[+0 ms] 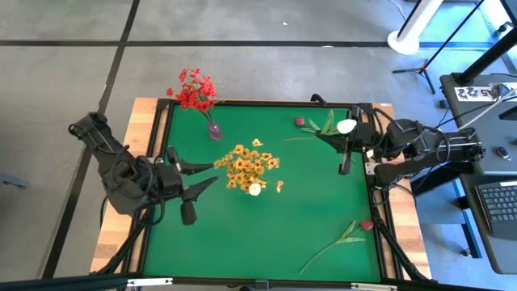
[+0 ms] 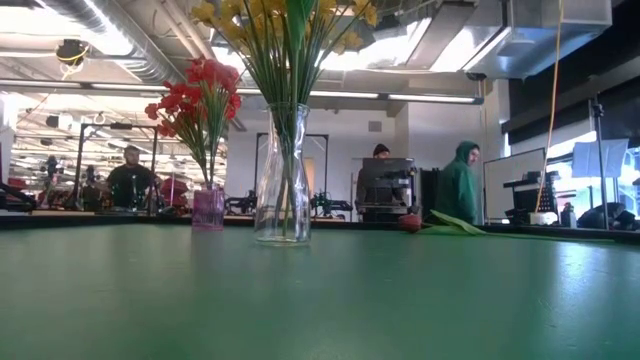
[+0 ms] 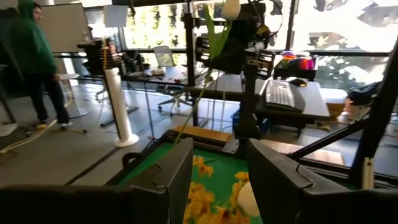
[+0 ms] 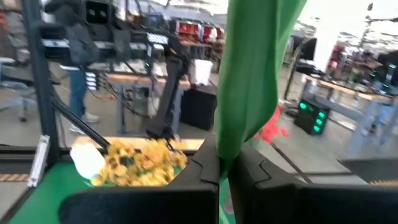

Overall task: Sort flowers into vase by color
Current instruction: Put the white tulip into the transparent vase

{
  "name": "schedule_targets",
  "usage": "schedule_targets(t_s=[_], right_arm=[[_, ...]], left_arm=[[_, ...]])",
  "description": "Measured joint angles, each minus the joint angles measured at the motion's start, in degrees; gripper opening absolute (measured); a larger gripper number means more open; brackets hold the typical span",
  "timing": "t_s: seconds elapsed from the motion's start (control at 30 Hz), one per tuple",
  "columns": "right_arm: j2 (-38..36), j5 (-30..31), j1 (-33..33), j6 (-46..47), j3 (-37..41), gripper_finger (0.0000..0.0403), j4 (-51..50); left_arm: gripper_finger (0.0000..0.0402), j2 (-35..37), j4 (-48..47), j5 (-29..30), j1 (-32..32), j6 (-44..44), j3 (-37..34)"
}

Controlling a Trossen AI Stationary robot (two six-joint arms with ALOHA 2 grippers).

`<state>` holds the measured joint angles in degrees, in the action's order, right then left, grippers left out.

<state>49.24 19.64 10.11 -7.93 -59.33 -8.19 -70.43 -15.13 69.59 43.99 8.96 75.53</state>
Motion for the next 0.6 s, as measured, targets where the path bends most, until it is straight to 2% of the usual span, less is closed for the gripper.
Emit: schedule_targets(t_s=[0.13,0.37,0.5,0.6], right_arm=[[-0.2,1.62,-0.01,2.17,0.02,0.0007,-3.45],[5.29,-13.32,0.04,9.17,0.04,0.0007,-4.31],[10.75,-15.08,0.03,9.19,0.04,0.0007,-1.6],[15.09,-15.3,0.0,6.73,0.09,0.0007,2.36]], left_arm=[[0.0145,0.01,-5.37,2.82,0.81,4.17,0.0],[0.0132,0.07,-25.95,2.52,0.79,23.22,0.0],[0.0108,0.07,-35.74,2.21,0.79,35.23,-0.26],[0.0087,0.11,-37.19,2.14,0.79,38.87,-1.92]])
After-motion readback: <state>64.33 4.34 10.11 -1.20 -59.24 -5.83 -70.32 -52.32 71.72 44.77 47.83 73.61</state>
